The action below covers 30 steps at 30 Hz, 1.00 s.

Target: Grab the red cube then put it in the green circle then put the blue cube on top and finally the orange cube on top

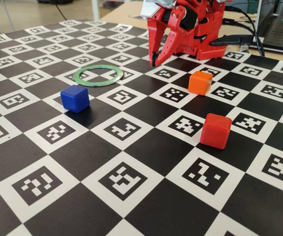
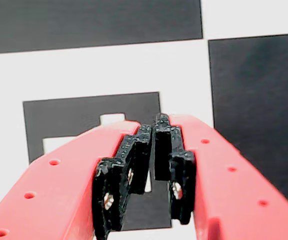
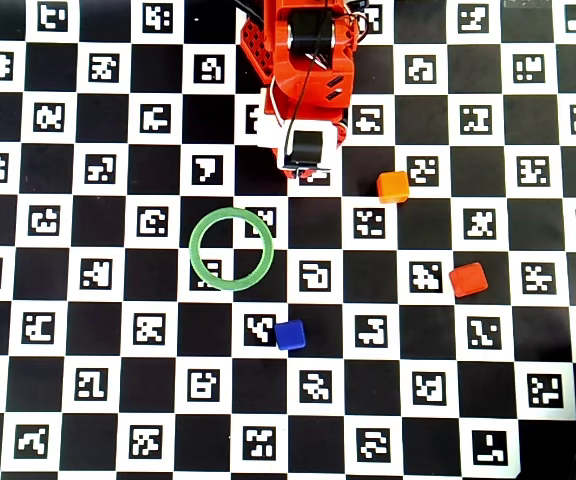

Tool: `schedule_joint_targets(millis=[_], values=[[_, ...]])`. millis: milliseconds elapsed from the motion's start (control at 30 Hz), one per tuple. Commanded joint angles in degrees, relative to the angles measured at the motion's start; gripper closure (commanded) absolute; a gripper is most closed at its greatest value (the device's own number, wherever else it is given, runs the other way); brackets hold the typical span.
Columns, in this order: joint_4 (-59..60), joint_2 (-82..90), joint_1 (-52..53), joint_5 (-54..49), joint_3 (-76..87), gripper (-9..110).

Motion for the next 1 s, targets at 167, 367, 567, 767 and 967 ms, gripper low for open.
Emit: schedule_joint_targets(millis=[167,367,567,767,967], values=[[-6.59,-10.72,-1.05,7.38,-10.28,108],[-5.98,-24.61,-1.49,24.43,-32.78,108],[5.71,-44.65,-4.75,40.87,-56.87,108],[16.26,-59.68,-8.70,58.27,-75.15,108],[19.60,-65.04,-9.76,75.15,-83.76,98]])
